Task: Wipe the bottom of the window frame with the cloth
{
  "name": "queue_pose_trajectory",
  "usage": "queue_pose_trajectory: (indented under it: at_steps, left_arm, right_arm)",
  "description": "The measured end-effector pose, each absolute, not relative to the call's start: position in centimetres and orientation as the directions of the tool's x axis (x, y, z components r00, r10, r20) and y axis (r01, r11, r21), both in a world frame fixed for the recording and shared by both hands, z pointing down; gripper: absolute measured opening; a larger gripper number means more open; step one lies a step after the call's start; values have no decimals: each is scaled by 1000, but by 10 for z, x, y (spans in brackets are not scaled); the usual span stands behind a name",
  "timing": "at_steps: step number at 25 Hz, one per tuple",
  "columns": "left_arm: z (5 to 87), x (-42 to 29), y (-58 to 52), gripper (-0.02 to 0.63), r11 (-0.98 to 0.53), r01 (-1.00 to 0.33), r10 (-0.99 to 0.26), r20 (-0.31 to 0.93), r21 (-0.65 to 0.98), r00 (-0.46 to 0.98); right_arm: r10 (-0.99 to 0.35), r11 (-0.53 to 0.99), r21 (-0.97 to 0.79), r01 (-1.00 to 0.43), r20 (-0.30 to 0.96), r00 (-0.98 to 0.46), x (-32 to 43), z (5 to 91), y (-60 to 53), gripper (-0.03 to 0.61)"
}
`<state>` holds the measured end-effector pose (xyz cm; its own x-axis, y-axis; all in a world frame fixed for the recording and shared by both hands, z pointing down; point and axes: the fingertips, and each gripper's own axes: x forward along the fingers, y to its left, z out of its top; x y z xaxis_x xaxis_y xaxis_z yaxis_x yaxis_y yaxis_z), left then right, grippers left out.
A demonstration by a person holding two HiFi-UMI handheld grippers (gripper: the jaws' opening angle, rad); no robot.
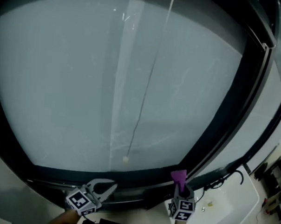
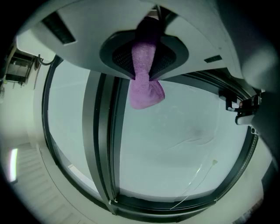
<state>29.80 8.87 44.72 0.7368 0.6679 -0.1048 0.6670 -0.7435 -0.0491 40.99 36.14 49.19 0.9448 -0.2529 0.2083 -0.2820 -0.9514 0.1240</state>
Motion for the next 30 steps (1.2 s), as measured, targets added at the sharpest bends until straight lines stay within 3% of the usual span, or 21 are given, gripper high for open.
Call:
queue_pose_trajectory:
  at_steps: [8, 17, 30]
  left_arm:
    - [451, 304, 97, 5, -751, 658, 660, -79, -47, 747]
    - [447, 300, 90, 5, -805, 593, 591, -67, 15, 804]
    - [461, 257, 84, 5, -917, 379, 375, -53, 121, 925]
  right_arm:
    - [-106, -920, 329, -214, 317, 943, 459, 509, 393, 84]
    - [-83, -917, 325, -233, 416, 905, 486, 516, 395, 84]
    - [-268, -847, 304, -435, 462, 845, 482, 519, 362, 84]
